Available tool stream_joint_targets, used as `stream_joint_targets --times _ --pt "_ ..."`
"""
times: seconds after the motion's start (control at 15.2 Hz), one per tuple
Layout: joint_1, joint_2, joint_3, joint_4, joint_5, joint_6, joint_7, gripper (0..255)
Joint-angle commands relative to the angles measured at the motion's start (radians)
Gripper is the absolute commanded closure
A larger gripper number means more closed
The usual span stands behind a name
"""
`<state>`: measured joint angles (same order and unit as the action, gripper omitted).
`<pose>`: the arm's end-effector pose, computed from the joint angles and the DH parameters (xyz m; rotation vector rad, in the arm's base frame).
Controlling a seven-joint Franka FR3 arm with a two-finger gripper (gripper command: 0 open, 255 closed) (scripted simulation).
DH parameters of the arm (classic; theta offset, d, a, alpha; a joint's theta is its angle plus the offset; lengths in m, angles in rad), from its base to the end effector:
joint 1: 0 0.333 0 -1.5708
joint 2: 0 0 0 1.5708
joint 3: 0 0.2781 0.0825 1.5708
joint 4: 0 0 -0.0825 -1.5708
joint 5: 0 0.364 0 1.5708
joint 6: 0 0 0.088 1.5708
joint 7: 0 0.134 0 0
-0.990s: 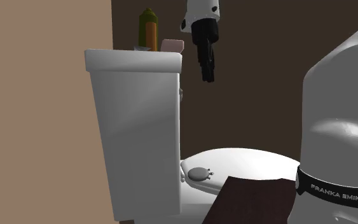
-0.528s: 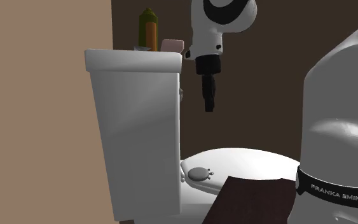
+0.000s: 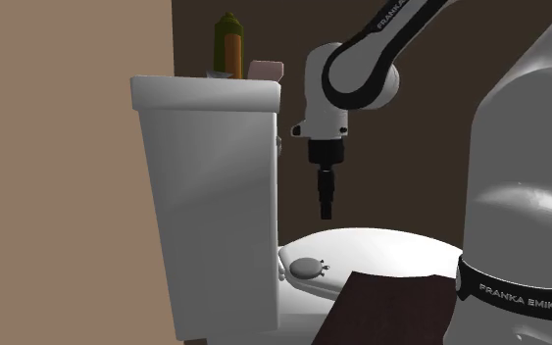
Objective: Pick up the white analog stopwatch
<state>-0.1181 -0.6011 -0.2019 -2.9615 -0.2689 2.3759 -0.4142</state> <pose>0.3028 -0.0899 0.2732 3.0272 0.4907 -0.0144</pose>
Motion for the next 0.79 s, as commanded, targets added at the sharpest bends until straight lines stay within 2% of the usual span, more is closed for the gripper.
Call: stream_joint_targets --times 0.0,0.46,0.73 --pt "-0.015 0.087 -0.025 -0.015 -0.030 0.124 -0.020 0" --pt "-0.060 0.502 -0.100 0.009 -0.114 0.571 -0.087 0" --pt "-0.069 0.603 -0.097 0.020 -0.141 0.660 -0.058 0"
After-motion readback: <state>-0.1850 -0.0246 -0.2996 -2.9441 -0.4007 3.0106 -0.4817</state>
